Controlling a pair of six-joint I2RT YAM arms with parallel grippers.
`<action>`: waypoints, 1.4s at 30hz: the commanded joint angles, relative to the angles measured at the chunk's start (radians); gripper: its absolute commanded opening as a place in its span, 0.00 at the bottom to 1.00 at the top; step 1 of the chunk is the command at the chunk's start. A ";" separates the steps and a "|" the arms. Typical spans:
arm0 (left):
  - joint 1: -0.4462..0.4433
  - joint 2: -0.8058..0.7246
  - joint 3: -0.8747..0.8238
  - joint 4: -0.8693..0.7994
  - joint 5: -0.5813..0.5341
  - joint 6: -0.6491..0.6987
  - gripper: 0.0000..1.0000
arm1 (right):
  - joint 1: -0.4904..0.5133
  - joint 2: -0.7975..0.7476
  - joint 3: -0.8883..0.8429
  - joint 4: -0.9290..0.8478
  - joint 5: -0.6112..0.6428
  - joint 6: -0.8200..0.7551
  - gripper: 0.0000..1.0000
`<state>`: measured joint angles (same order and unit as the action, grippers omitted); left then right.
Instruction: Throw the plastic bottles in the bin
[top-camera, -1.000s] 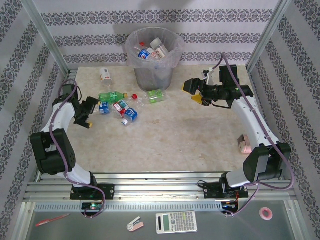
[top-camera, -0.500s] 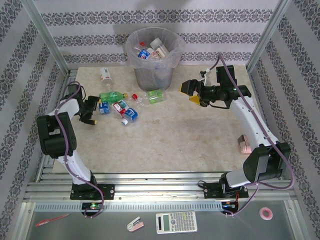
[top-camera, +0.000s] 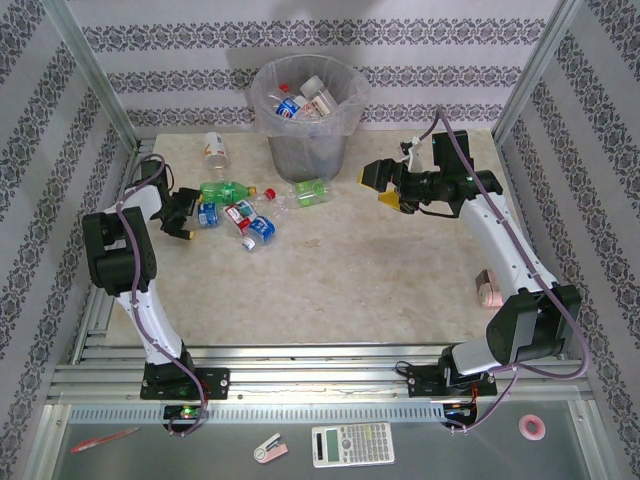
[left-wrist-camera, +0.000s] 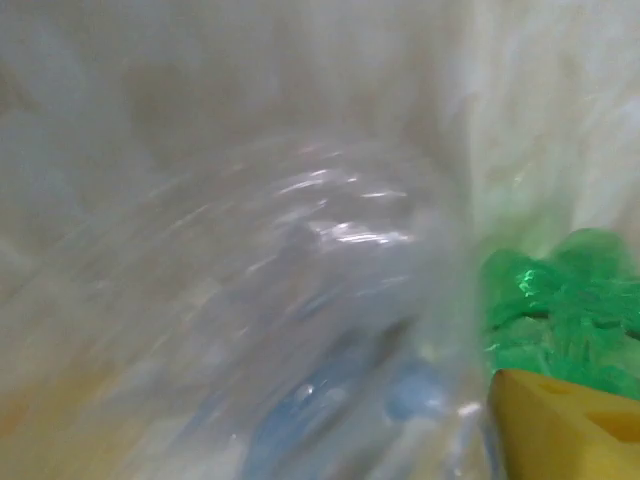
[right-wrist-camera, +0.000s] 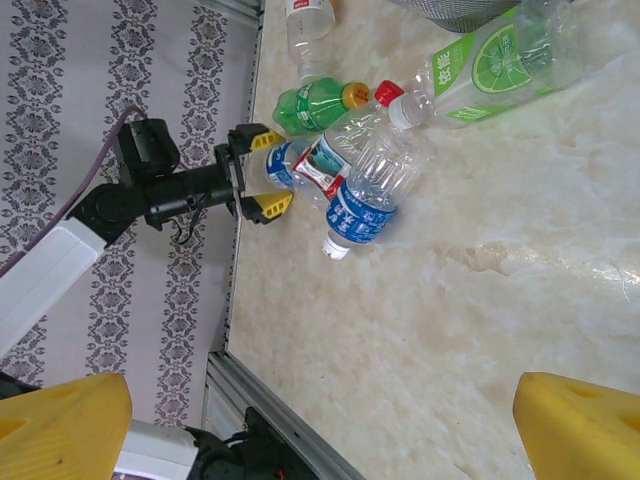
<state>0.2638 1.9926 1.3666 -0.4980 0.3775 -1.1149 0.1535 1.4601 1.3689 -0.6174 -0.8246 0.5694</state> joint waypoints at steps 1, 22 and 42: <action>0.003 0.015 0.048 -0.124 -0.041 0.107 0.84 | 0.010 0.001 -0.001 -0.001 0.010 -0.006 0.98; -0.080 -0.273 -0.035 -0.253 0.009 0.426 0.48 | 0.012 0.010 0.014 -0.002 0.010 -0.006 0.98; -0.305 -0.354 0.345 -0.500 -0.057 0.488 0.47 | 0.003 -0.022 -0.002 -0.028 0.001 -0.025 0.98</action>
<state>-0.0456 1.6558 1.6779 -0.7952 0.4412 -0.6922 0.1551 1.4628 1.3716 -0.6289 -0.8238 0.5682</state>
